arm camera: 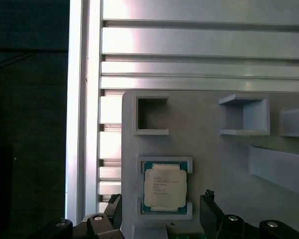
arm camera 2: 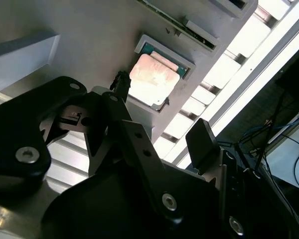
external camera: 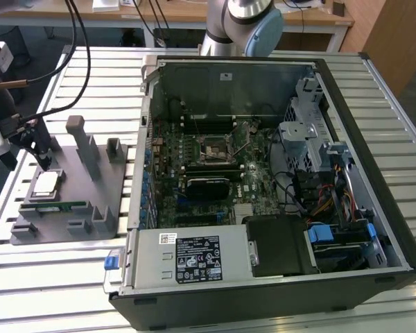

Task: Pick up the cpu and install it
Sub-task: 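Pick up the cpu and move it towards the insertion slot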

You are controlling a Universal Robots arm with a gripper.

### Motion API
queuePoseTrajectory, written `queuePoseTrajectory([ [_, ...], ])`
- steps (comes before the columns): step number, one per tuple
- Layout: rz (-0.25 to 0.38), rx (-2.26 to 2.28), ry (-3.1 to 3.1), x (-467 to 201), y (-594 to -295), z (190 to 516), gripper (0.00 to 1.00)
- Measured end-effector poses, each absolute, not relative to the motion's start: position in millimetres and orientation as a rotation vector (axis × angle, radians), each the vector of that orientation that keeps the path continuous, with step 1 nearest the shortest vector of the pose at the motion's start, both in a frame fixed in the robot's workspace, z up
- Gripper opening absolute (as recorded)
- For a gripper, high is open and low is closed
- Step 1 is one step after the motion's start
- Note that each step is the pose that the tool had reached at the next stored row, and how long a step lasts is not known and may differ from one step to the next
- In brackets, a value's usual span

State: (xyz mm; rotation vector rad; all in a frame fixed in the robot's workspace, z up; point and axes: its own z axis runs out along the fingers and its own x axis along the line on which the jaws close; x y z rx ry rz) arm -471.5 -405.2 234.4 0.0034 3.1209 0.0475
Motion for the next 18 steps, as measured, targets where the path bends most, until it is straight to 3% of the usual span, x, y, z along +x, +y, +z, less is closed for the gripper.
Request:
queuePoseTrajectory([
  [18,0.048,0.004,3.121,-469,-405,209,0.72],
])
